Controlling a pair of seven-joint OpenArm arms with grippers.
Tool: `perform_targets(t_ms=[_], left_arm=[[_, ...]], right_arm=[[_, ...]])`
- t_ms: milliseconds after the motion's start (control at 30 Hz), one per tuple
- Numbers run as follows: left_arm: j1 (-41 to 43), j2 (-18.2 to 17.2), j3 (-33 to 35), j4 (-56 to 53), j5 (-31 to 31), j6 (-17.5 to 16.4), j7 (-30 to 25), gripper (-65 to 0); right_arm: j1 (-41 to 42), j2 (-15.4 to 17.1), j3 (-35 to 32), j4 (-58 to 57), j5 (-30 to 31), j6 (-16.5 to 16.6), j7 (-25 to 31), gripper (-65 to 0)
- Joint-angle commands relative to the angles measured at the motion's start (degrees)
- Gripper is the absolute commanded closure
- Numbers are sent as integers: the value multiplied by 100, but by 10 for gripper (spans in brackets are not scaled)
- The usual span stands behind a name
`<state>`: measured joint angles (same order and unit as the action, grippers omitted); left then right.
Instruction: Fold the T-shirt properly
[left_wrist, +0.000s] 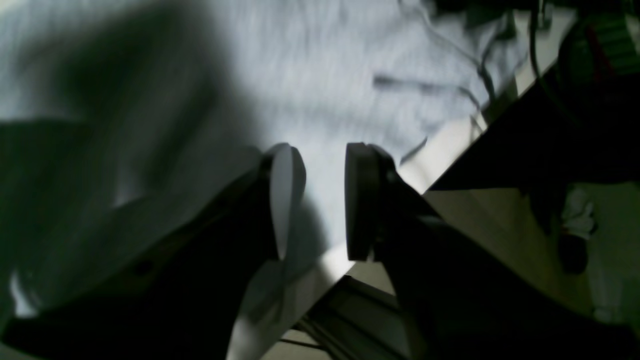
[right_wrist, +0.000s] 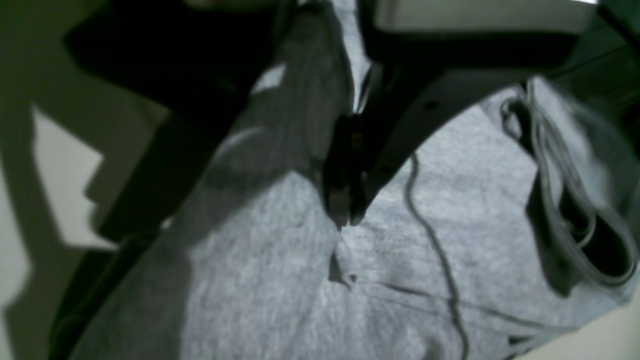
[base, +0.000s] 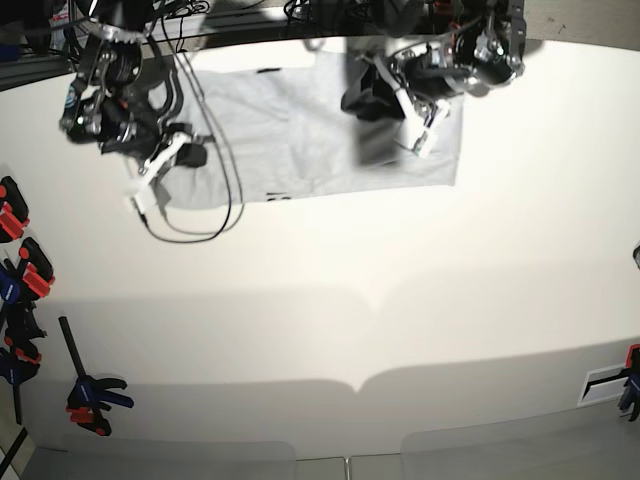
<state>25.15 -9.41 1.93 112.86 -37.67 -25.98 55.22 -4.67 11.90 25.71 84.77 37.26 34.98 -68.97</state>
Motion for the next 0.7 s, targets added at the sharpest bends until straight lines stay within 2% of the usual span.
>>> perform_targets(t_ms=[0,67,267,367,400,500,667], left_arm=[[48,2,4,101,-129,-22,-304,-166],[155,4,4,101,-144,-17,-590,-166],[240,4,372,101,-275,-22,-739,-166],[221,24,682,101,282,-11,-1235,-166],[212,42,778,98,566,68,-1338,-166],[157,85,1023,101,1093,671,-1327,-166],[149,83,1178,101,1563,1045,-1329,-166]], right_arm=[[173,105,103,76,42,-28,50,0],[354,109,212,76,44,-28,-11,0],[826,109,289,79,-2,-31,-57,0],[962,107,280,186,66,-33,-221,0],[960,103,271,286,160,-39,-304,0],[953,76,271,708,599,-52,-664,0],[953,-20,271,1558,1012,-157,-907,0]])
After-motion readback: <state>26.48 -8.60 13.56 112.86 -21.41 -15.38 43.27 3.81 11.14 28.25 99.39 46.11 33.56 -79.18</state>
